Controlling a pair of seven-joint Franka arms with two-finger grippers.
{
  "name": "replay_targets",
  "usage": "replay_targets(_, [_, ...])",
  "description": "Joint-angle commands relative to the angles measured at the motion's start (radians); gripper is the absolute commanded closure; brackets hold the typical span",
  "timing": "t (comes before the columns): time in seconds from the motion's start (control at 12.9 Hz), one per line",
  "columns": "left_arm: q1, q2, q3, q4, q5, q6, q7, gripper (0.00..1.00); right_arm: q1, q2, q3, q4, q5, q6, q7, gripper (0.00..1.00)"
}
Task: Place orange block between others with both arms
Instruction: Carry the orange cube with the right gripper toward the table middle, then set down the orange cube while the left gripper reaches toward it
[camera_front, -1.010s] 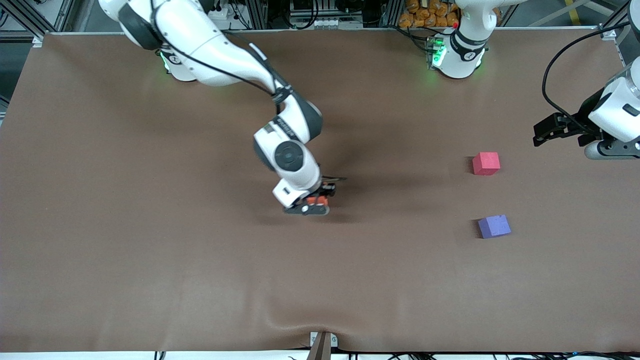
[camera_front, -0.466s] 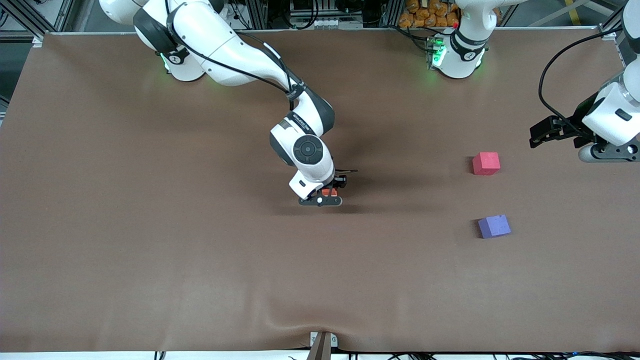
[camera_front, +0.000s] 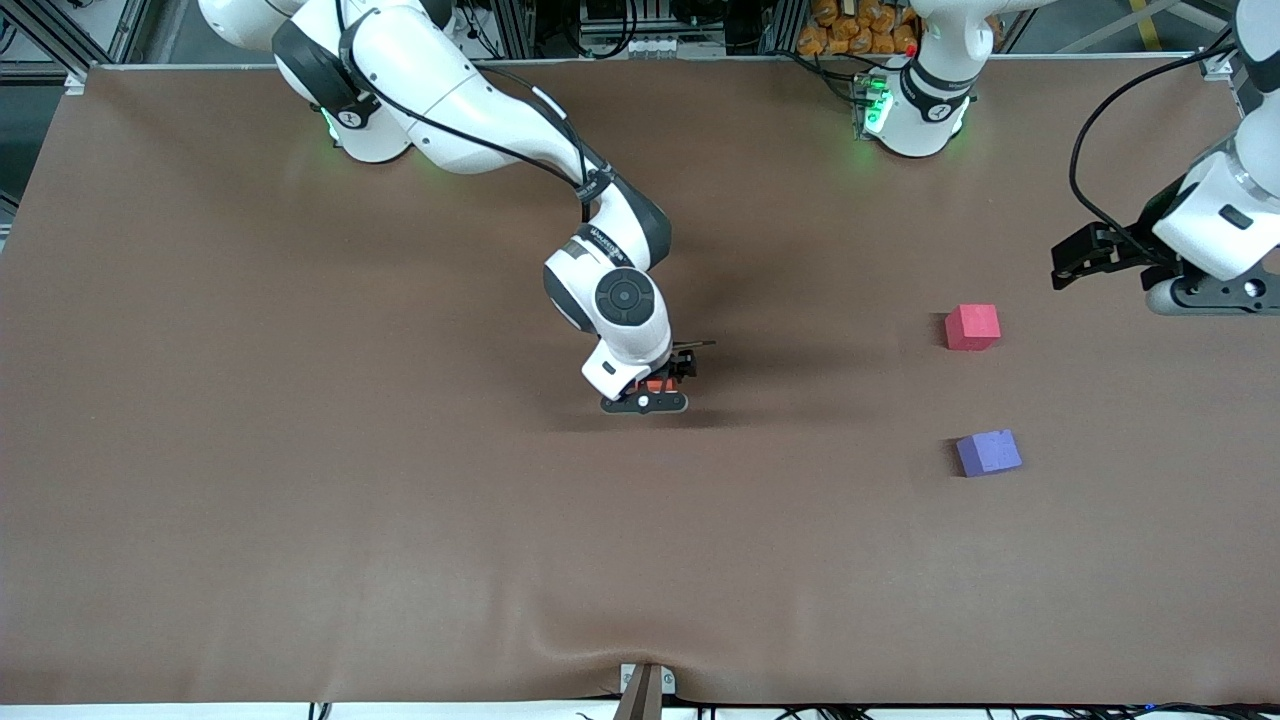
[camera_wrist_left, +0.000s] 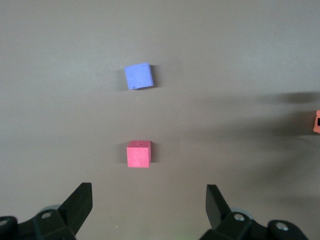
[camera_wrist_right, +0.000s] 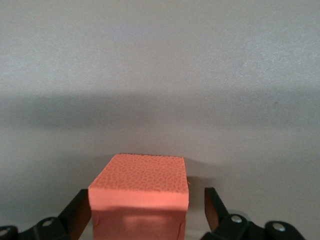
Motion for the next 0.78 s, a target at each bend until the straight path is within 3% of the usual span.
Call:
replay_targets(0.0, [-0.001,-0.006,-0.027,-0.007,0.021,0.003,-0.027,0.0,0.007,-0.06,-0.014,0.02,-0.015,-0.108,0.014,0.0])
replay_targets(0.39, [-0.036,0.026,-0.065,0.014,0.026,0.014,-0.087,0.0,-0.095,-0.193,-0.014,0.01,-0.017,-0.245,-0.016,0.0])
replay_targets(0.7, [-0.168,0.156,-0.07,0.144,0.021,0.014,-0.177,0.0,-0.23,-0.238,-0.024,-0.009,-0.021,-0.305,-0.183,0.0])
